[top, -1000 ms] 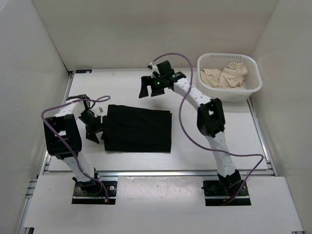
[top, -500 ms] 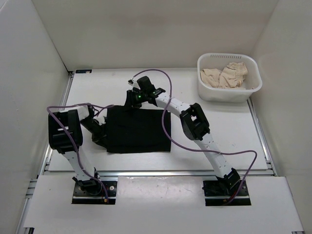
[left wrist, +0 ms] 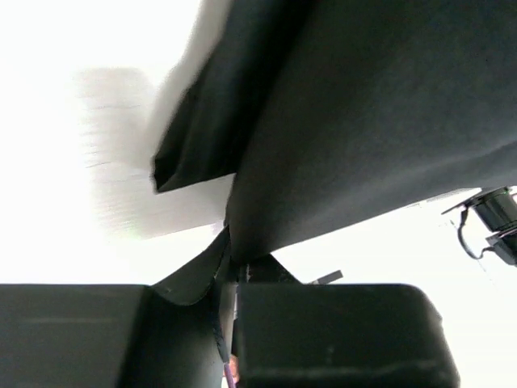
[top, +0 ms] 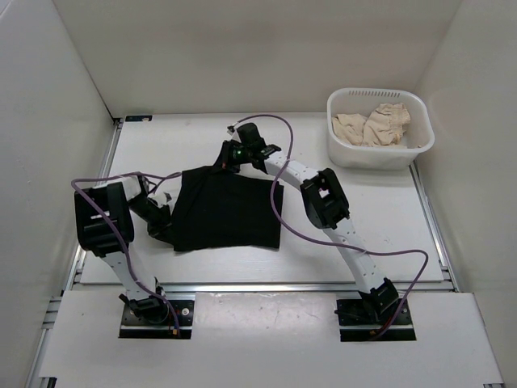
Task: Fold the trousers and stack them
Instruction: Fold the trousers
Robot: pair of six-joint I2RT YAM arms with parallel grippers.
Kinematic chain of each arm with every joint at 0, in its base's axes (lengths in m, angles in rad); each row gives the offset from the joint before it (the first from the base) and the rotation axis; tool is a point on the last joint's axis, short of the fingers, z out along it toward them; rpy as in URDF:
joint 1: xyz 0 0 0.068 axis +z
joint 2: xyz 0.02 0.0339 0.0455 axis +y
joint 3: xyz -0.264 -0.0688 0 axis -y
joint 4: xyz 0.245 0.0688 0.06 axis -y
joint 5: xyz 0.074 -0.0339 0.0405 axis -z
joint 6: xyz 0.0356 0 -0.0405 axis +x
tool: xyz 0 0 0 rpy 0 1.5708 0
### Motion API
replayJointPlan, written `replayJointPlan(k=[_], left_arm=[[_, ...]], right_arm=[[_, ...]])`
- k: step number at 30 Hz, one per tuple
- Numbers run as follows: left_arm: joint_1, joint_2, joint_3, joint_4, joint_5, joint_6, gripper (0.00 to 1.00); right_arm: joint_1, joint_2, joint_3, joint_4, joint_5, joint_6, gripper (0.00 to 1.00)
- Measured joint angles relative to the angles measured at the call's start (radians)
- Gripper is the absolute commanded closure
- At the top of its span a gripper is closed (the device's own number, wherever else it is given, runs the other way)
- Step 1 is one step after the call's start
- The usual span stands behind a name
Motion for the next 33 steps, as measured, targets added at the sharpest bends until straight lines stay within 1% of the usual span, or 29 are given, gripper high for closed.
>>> replayJointPlan(k=[1,2,3,4,6,7,8,11,14,16,18,19,21,24,25,27,28,29,31,32,33], left_arm=[[0.007,0.0,0.0,0.0,0.001,0.0,0.71],[0.012,0.0,0.002,-0.003,0.0,0.002,0.69],[0.015,0.0,0.005,-0.011,-0.001,0.002,0.67],[0.019,0.0,0.01,-0.018,-0.002,0.001,0.61],[0.022,0.0,0.027,-0.035,0.0,0.002,0.55],[0.022,0.0,0.041,-0.042,0.001,0.002,0.52],[0.022,0.0,0.055,-0.049,0.002,0.001,0.46],[0.023,0.0,0.089,-0.066,0.006,0.001,0.44],[0.028,-0.004,0.11,-0.088,0.009,0.002,0.39],[0.043,-0.018,0.123,-0.109,0.013,0.002,0.36],[0.067,-0.042,0.146,-0.13,0.018,0.001,0.36],[0.078,-0.057,0.158,-0.135,0.019,0.001,0.34],[0.107,-0.101,0.188,-0.138,0.018,0.001,0.34],[0.163,-0.191,0.224,-0.1,-0.014,0.001,0.32],[0.19,-0.227,0.233,-0.072,-0.038,0.002,0.29],[0.241,-0.296,0.249,-0.011,-0.113,0.004,0.23],[0.268,-0.33,0.251,0.024,-0.156,0.004,0.18],[0.29,-0.359,0.252,0.05,-0.195,0.004,0.16],[0.324,-0.417,0.249,0.102,-0.291,0.005,0.1],[0.333,-0.446,0.241,0.131,-0.338,0.006,0.06],[0.338,-0.476,0.227,0.159,-0.382,0.006,0.06]], right_arm=[[0.0,0.0,0.0,0.006,-0.002,0.011,0.81],[0.0,0.0,0.0,0.013,-0.002,0.019,0.71],[-0.001,0.001,0.0,0.026,-0.002,0.025,0.5],[-0.005,0.002,0.0,0.041,-0.003,0.03,0.42],[-0.011,0.003,0.001,0.061,-0.01,0.037,0.25],[-0.015,0.004,0.004,0.064,-0.012,0.034,0.1],[-0.017,0.005,0.01,0.06,-0.014,0.026,0.01],[-0.027,0.007,0.034,0.038,-0.016,-0.011,0.01],[-0.041,-0.003,0.062,-0.011,-0.014,-0.063,0.01],[-0.049,-0.037,0.063,-0.096,0.009,-0.123,0.01],[-0.058,-0.1,0.063,-0.221,0.052,-0.199,0.01],[-0.062,-0.149,0.058,-0.285,0.091,-0.249,0.01],[-0.07,-0.299,-0.002,-0.414,0.196,-0.351,0.01],[-0.095,-0.589,-0.139,-0.554,0.34,-0.463,0.01],[-0.112,-0.705,-0.196,-0.6,0.386,-0.492,0.01],[-0.17,-0.877,-0.281,-0.679,0.469,-0.521,0.01],[-0.213,-0.961,-0.344,-0.704,0.511,-0.534,0.01],[-0.256,-1.022,-0.404,-0.747,0.558,-0.542,0.01],[-0.347,-1.123,-0.526,-0.81,0.656,-0.551,0.01],[-0.383,-1.155,-0.598,-0.837,0.7,-0.556,0.01],[-0.414,-1.177,-0.671,-0.864,0.732,-0.56,0.01]])
